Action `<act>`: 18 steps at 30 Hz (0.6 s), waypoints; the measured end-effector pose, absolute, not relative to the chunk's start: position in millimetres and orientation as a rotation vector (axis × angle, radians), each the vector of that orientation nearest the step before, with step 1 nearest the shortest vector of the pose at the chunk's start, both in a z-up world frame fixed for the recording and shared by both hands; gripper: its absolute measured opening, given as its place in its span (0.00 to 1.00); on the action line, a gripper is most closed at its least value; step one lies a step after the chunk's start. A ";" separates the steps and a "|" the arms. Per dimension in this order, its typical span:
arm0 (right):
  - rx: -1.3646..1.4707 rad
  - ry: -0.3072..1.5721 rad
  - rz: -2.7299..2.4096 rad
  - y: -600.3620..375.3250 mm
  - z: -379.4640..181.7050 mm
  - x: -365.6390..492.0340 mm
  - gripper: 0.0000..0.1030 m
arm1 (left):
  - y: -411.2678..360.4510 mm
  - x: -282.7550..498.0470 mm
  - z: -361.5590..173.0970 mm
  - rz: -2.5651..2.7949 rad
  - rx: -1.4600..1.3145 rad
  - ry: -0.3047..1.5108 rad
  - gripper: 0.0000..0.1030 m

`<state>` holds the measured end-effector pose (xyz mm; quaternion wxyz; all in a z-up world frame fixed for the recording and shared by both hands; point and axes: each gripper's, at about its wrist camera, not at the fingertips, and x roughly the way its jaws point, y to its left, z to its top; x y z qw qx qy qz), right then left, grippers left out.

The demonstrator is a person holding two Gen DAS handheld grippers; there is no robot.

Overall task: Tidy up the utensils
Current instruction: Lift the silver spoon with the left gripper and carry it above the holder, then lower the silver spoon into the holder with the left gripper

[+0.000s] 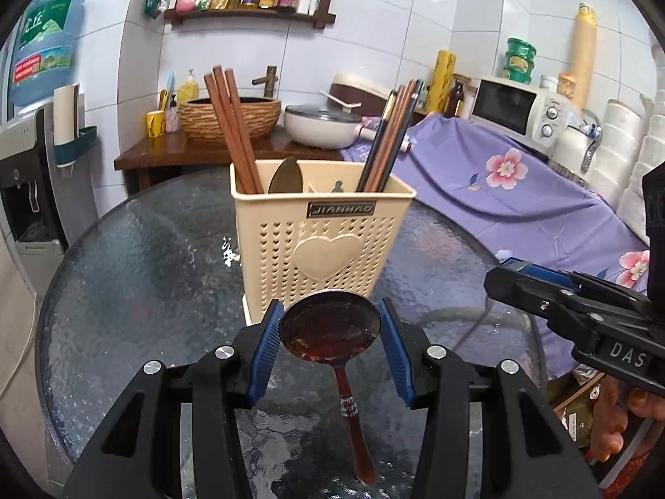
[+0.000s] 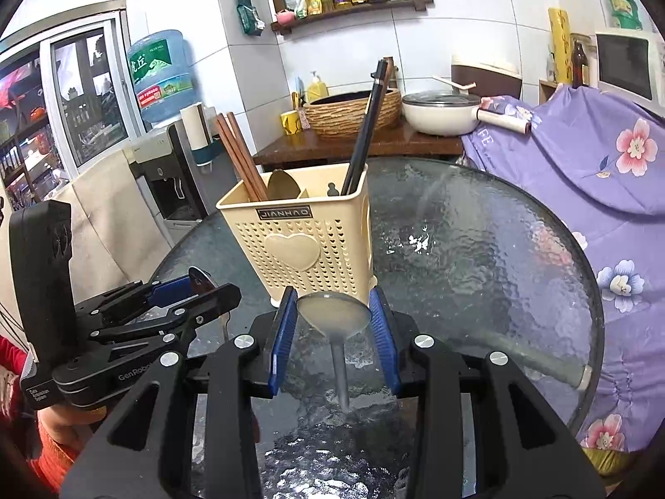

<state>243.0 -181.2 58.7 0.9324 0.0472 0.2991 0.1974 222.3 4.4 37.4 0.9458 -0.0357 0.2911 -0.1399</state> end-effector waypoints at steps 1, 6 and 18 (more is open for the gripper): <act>0.096 0.610 0.405 -181.6 59.5 242.7 0.35 | 3.8 221.6 39.0 -0.290 -0.073 0.587 0.44; 0.098 0.615 0.400 -179.9 57.3 242.6 0.35 | 3.5 220.1 41.0 -0.288 -0.073 0.576 0.44; 0.097 0.615 0.397 -180.8 57.2 245.0 0.35 | 5.3 221.1 44.3 -0.291 -0.066 0.567 0.44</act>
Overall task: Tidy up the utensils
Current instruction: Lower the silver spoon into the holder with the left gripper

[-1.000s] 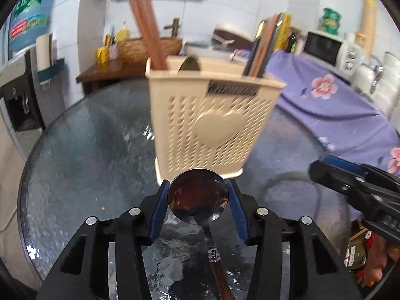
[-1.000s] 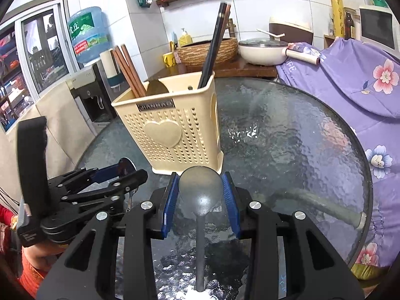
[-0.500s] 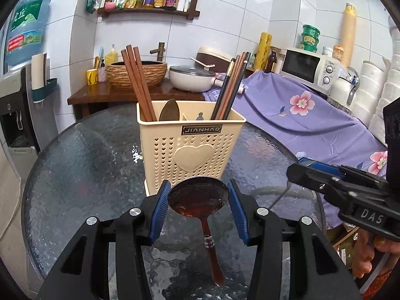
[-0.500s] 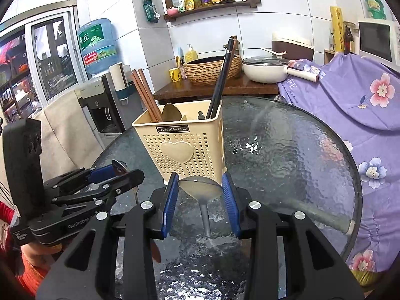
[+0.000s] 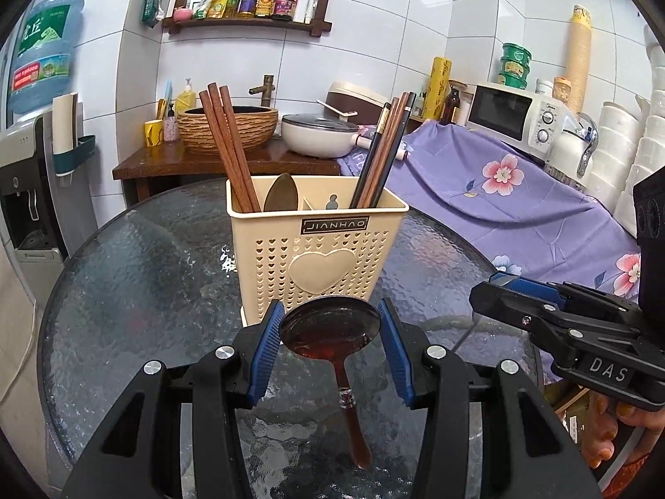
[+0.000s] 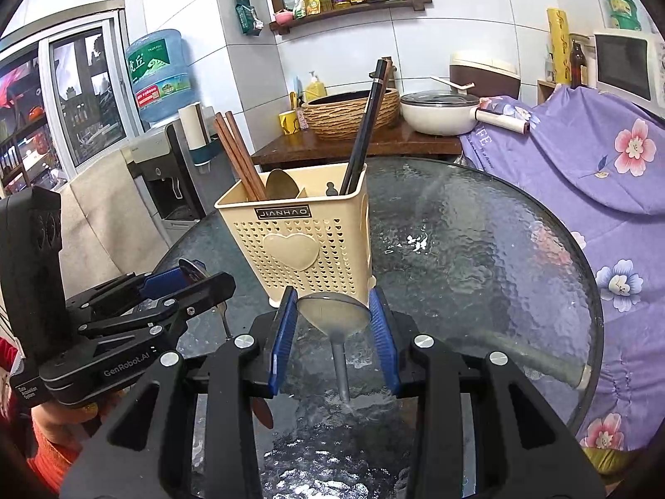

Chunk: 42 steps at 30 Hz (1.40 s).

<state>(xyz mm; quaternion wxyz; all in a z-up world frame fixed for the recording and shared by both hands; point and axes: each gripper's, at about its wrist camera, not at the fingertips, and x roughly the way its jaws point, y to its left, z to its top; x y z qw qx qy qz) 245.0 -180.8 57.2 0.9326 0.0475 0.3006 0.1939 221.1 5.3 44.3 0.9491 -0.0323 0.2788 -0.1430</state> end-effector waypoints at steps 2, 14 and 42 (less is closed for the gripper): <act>0.096 0.614 0.396 -180.5 57.3 244.8 0.35 | 5.1 221.0 46.4 -0.292 -0.062 0.564 0.44; 0.080 0.603 0.431 -179.8 67.0 248.4 0.35 | 6.3 223.2 55.7 -0.302 -0.062 0.553 0.44; 0.070 0.356 0.514 -166.2 223.4 305.1 0.35 | 35.8 271.0 214.0 -0.249 -0.075 0.345 0.44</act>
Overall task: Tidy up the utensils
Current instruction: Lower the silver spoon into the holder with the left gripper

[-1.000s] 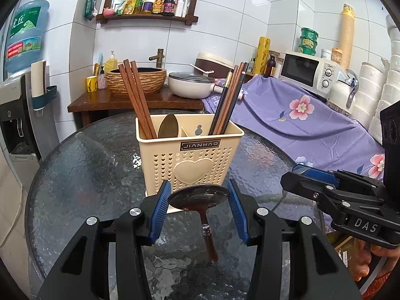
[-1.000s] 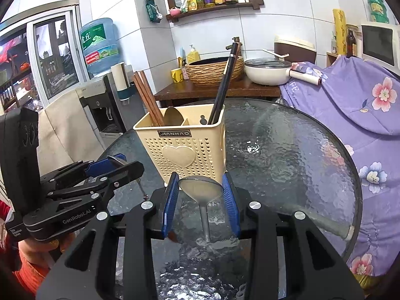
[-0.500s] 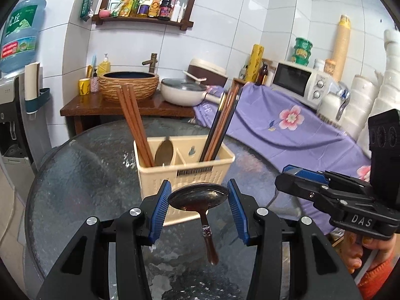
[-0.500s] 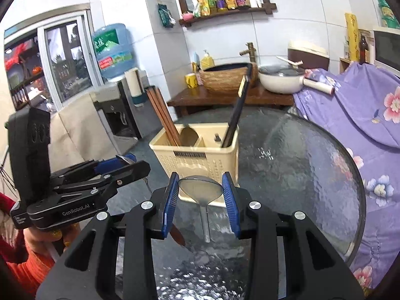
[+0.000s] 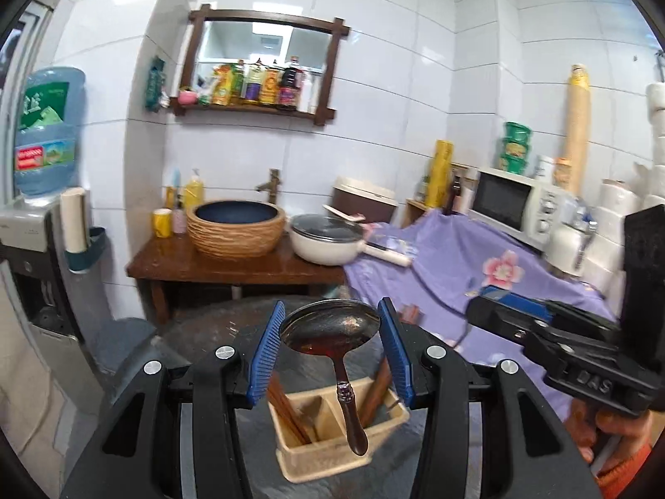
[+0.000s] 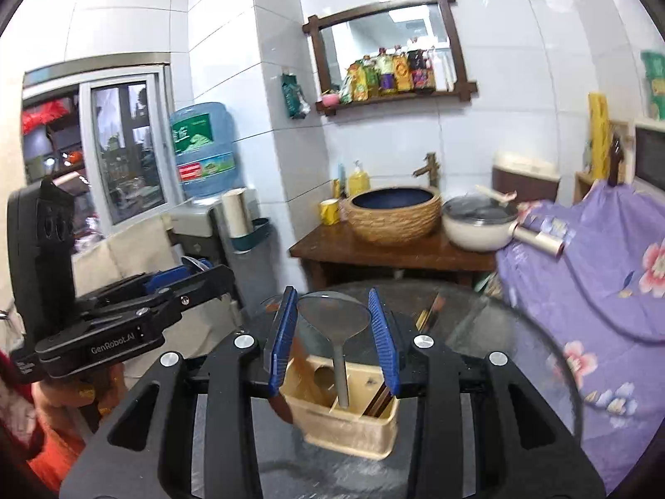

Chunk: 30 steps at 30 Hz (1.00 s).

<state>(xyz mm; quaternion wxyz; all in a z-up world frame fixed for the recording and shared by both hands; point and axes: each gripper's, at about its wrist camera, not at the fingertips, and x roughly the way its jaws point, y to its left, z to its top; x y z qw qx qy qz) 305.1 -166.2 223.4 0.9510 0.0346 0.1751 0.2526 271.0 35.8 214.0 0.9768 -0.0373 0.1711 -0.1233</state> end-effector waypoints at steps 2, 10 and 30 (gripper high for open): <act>0.070 0.365 0.512 -162.5 221.9 314.6 0.35 | 34.6 284.4 207.0 -0.202 -0.058 0.348 0.44; 0.094 0.463 0.477 -155.1 168.2 347.0 0.35 | 34.8 317.6 156.4 -0.164 -0.076 0.441 0.44; 0.033 0.556 0.444 -143.0 82.1 354.2 0.35 | 32.9 329.3 88.2 -0.207 -0.079 0.593 0.44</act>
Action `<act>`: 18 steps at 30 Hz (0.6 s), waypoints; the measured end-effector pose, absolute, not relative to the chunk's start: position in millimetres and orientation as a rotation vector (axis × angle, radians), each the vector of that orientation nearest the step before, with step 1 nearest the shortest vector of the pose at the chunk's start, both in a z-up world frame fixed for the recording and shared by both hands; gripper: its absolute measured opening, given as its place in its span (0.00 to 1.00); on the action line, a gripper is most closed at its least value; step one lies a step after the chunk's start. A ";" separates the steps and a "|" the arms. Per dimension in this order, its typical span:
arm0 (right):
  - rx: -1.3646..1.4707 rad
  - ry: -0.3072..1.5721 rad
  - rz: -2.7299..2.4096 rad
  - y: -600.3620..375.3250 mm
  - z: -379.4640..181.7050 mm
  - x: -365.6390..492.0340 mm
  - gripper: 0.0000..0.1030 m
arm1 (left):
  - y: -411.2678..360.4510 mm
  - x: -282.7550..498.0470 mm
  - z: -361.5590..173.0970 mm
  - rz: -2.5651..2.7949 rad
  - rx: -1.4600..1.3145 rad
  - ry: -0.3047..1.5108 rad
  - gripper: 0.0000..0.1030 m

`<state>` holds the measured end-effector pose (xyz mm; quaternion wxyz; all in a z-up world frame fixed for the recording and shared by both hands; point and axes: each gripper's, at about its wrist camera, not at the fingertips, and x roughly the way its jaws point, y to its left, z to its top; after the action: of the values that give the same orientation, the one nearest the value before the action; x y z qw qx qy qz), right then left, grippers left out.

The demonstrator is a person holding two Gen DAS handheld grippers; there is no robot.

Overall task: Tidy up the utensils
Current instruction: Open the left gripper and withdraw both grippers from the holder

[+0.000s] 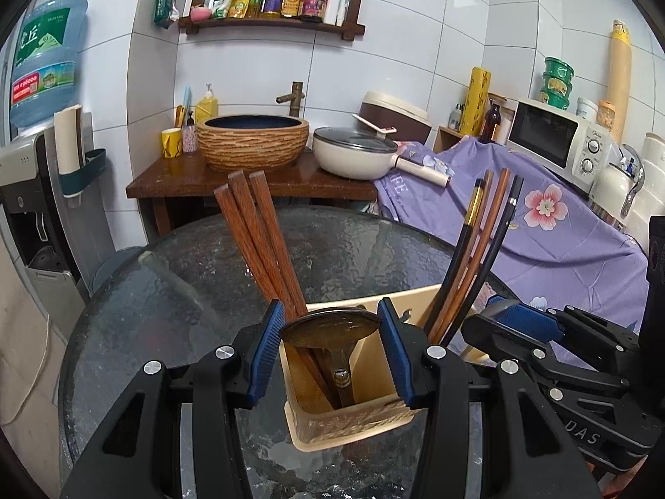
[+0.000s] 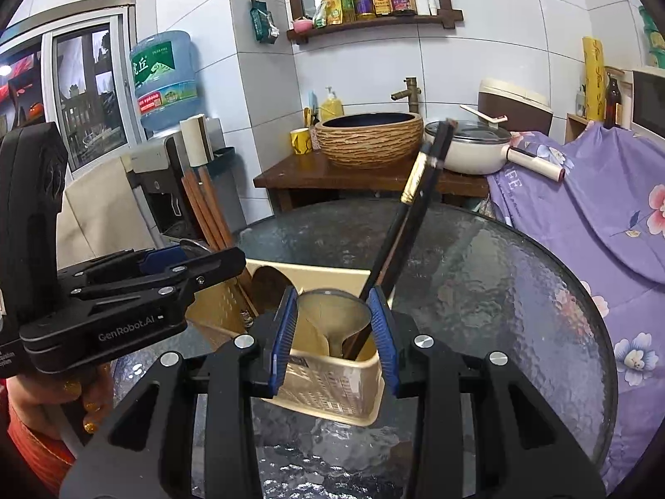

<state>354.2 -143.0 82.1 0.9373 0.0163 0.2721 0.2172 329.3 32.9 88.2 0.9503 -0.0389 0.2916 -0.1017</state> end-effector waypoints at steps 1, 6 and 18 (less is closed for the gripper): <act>0.034 0.560 0.444 -143.0 80.3 354.5 0.35 | 33.0 330.1 86.6 -0.208 -0.081 0.599 0.44; 0.041 0.565 0.444 -144.1 72.0 353.9 0.35 | 31.5 331.7 81.7 -0.223 -0.089 0.616 0.44; 0.047 0.424 0.391 -169.7 92.0 308.7 0.63 | 39.2 263.0 119.1 -0.218 -0.083 0.397 0.90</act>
<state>308.7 -169.7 92.0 0.9585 0.0231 0.2091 0.1926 263.0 39.2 119.1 0.9737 -0.0413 0.1965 -0.1079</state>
